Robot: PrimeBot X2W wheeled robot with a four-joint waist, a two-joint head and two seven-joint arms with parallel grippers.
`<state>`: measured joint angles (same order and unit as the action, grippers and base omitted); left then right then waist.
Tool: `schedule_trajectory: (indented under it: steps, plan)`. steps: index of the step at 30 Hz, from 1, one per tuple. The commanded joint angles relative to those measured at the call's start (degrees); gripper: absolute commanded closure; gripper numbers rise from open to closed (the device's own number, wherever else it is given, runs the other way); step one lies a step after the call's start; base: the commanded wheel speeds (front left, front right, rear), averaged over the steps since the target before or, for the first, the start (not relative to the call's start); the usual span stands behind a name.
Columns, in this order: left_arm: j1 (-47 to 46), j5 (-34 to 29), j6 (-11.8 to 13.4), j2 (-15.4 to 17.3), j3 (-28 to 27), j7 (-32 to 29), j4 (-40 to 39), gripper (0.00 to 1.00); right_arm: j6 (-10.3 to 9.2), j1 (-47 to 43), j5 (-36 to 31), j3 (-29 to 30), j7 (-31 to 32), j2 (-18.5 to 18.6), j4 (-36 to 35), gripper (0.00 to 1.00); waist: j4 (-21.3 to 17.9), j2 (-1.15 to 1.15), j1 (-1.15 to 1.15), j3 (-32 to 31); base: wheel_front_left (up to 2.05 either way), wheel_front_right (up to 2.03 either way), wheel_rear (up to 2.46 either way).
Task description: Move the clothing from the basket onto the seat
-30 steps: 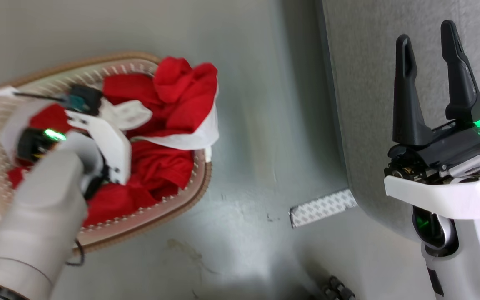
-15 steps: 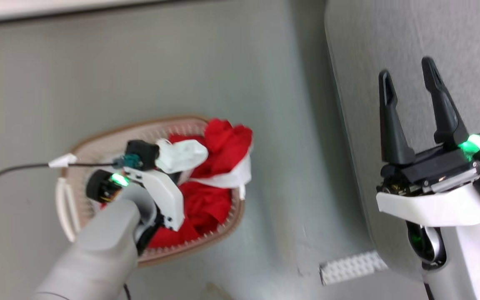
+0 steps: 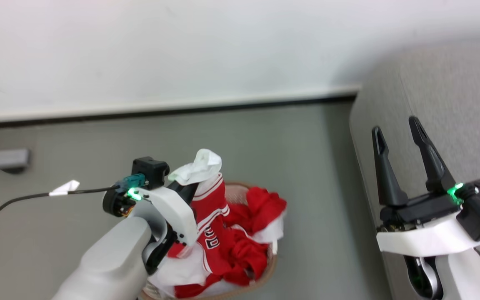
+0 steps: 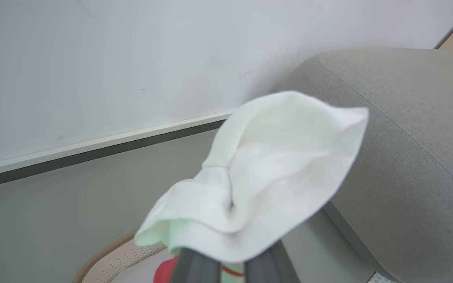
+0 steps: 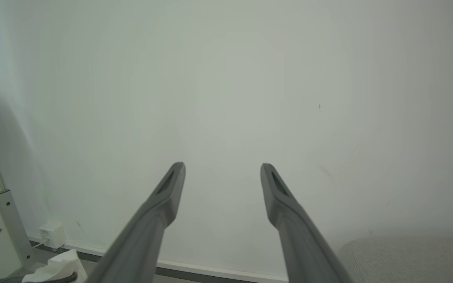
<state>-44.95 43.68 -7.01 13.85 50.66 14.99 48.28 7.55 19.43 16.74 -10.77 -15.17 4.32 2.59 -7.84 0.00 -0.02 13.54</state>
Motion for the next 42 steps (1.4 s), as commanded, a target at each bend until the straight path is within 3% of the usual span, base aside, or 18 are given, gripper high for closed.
schedule_trajectory:
  steps: [1,10,20,31,42]
  plan:
    - [1.04,-0.69,0.38,0.56,-0.49,0.24,-0.84,1.0,-0.12,-0.94,0.3,0.16,0.04,0.53,0.23,0.0,2.58,0.0,0.02,-3.96,0.0,0.0,0.0]
    - [5.47,-4.35,3.63,2.69,-6.62,0.21,-15.47,1.0,-0.12,-4.78,1.58,-0.95,0.04,1.04,1.26,0.0,3.65,0.0,0.02,-9.58,0.0,0.0,0.0]
    - [4.16,-5.76,6.8,4.09,-8.27,-0.94,-26.28,1.0,-0.12,-7.32,2.64,-3.14,0.04,1.22,2.44,0.0,4.32,0.0,0.02,-11.96,0.0,0.0,0.0]
    - [4.7,-5.74,8.36,4.77,-7.54,-3.34,-31.68,1.0,-0.12,-7.52,3.55,-6.27,0.04,1.74,3.92,0.0,4.15,0.0,0.02,-12.41,0.0,0.0,0.0]
    - [4.18,-6.0,7.83,3.14,-5.2,-4.85,-32.89,1.0,-0.12,-4.72,4.68,-14.36,0.03,1.78,8.02,0.0,6.3,0.0,0.02,-12.9,0.0,0.0,0.0]
